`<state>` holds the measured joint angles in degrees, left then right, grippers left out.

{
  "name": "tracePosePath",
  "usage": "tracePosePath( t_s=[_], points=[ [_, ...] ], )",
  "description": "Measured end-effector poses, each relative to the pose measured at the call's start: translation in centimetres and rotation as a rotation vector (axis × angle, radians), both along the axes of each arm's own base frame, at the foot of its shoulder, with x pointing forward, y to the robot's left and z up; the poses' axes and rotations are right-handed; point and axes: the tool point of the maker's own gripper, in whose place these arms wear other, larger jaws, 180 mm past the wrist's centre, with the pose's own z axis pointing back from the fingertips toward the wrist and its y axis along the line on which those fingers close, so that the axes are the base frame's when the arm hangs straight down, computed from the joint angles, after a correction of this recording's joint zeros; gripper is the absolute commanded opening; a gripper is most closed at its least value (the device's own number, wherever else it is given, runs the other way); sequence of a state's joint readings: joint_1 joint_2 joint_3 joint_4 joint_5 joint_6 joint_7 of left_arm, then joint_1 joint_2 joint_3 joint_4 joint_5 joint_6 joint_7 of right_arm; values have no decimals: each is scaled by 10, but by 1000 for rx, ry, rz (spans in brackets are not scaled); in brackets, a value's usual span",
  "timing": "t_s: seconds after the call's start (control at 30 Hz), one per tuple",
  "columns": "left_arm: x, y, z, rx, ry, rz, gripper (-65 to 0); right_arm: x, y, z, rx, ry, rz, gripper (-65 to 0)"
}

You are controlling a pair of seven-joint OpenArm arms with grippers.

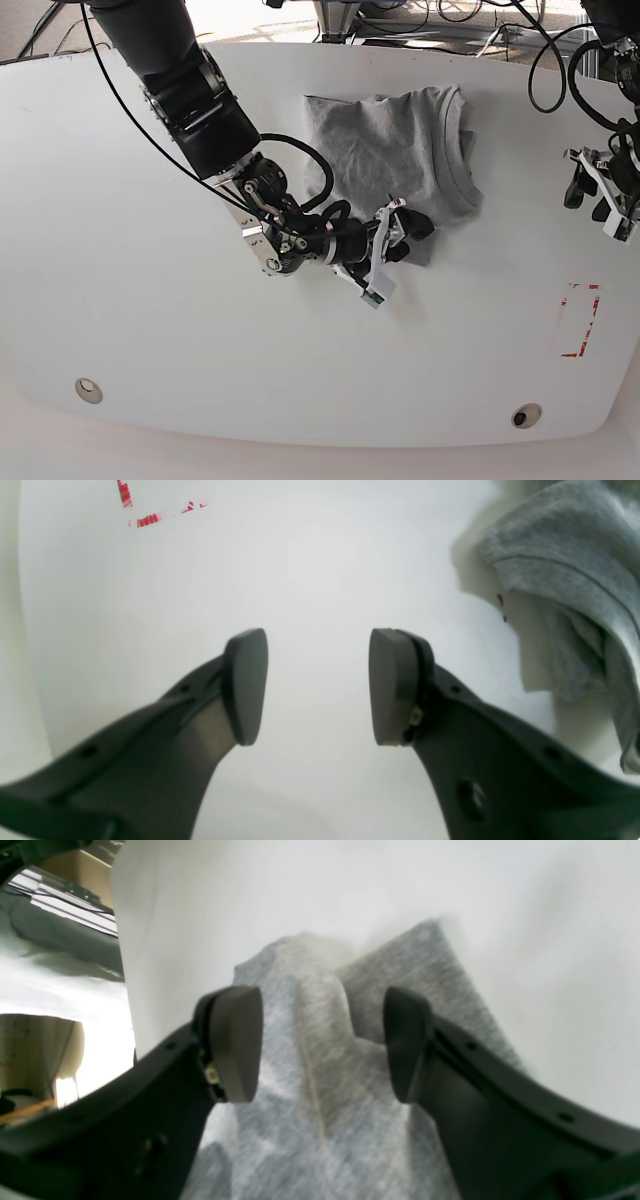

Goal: Layout the t-shirt on the table in an organized manner, then fold the t-shirt properly
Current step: 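Grasp the shirt bundle edge with the right gripper and smooth it flat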

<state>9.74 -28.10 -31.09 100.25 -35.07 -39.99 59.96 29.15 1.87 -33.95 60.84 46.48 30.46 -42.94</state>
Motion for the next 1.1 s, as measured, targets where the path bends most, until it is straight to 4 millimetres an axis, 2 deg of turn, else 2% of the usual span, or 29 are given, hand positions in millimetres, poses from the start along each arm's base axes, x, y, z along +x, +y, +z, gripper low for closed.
tracePosePath(
  t_s=[0.1, 0.7, 0.77, 0.83, 0.97, 1.03, 1.1],
  points=[
    [-2, 1, -2, 6, 9, 2, -350, -1, 0, -6, -3, 7, -4, -281],
    [-1, 0, -1, 2, 5, 0, -350, -40, 24, -24, -16, 49, 84, -295],
    [-1, 1, -1, 2, 6, 1, -350, -41, 26, -24, -10, 52, 84, -333],
    [-1, 0, -1, 1, 5, 0, -350, -42, 27, -24, -6, 54, 84, -403],
    [-1, 0, -1, 0, 5, 0, -350, -43, 25, -25, -9, 56, 83, -580],
    [-1, 0, -1, 1, 5, 1, -350, -42, 24, -26, -12, 56, 82, -639],
    [-1, 0, -1, 1, 6, 1, -350, -42, 24, -26, -13, 56, 82, -650]
  ],
)
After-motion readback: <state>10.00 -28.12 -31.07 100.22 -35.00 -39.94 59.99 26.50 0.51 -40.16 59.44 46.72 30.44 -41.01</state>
